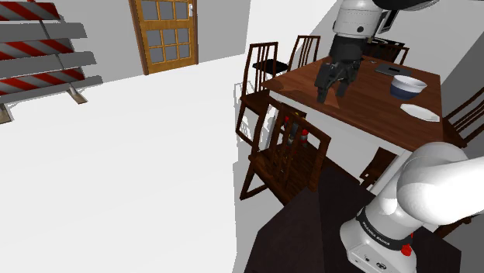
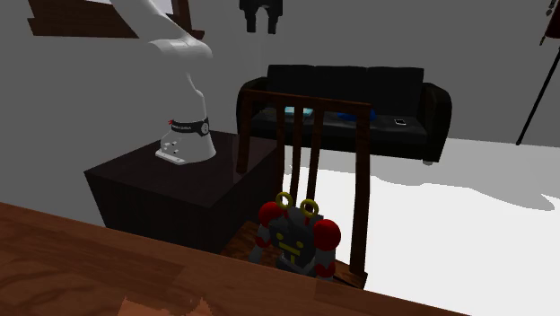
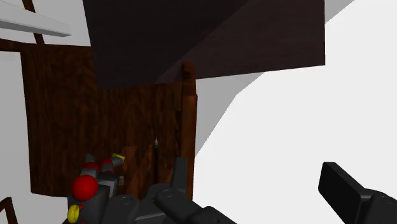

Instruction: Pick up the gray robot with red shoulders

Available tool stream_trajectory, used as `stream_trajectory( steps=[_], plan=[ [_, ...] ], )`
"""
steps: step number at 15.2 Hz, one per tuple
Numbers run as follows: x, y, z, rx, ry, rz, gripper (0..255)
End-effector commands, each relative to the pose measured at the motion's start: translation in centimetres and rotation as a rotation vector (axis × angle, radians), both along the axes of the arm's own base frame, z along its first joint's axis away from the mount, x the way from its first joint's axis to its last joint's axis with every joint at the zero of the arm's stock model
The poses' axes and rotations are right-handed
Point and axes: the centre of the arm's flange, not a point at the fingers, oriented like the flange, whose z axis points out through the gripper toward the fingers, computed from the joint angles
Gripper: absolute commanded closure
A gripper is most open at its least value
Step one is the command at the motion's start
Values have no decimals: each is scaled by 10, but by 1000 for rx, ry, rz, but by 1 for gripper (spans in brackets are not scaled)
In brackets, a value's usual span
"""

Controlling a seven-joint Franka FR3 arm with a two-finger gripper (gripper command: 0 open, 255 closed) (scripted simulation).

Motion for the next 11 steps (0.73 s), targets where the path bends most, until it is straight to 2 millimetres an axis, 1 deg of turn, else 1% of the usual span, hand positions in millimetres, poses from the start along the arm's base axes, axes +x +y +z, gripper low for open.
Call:
stream_trajectory(
  steps=[1,11],
  plan=[
    [0,0,0,0,0,0,0],
    [43,-90,-89,21,-19,-43,0]
  ],
)
